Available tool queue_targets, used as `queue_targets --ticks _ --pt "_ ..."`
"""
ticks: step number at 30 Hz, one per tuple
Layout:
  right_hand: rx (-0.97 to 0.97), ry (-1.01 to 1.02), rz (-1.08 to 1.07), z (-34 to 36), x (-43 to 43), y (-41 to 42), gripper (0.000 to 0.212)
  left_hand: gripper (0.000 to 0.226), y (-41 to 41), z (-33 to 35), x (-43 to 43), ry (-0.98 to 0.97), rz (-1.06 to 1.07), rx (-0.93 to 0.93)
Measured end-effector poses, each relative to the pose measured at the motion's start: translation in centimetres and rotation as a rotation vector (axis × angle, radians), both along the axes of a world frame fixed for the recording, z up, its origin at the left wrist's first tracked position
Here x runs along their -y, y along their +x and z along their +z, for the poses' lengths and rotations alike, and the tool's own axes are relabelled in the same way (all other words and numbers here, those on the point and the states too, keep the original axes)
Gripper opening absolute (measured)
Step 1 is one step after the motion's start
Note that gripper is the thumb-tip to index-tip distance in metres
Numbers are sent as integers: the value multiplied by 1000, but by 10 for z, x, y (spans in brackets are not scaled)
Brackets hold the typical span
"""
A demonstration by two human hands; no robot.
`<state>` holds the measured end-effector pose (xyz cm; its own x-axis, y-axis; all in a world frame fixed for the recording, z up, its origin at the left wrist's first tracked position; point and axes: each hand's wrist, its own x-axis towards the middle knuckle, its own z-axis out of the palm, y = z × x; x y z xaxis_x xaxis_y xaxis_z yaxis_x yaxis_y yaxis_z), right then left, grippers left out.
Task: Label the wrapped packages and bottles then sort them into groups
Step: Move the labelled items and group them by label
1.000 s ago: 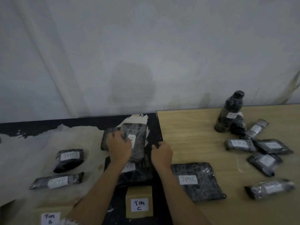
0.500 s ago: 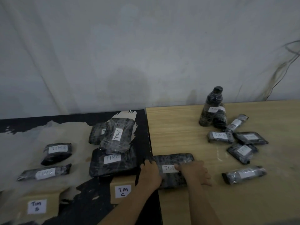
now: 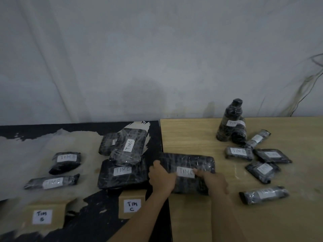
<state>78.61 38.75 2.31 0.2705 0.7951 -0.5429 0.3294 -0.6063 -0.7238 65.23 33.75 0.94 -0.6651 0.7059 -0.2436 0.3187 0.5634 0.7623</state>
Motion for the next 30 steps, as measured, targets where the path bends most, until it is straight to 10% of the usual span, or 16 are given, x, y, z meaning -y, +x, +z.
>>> queue_targets --ticks 5,16,21,30 --pt "-189 192 -23 -26 -38 -32 97 60 -33 37 1 316 78 -162" --pt "-429 206 370 35 3 -160 13 53 -179 42 32 244 174 -207" --pt "-399 243 372 27 5 -177 51 51 -197 31 34 43 5 -280" --pt "-224 382 147 16 -1 -145 40 41 -157 48 -6 232 -246 -507"
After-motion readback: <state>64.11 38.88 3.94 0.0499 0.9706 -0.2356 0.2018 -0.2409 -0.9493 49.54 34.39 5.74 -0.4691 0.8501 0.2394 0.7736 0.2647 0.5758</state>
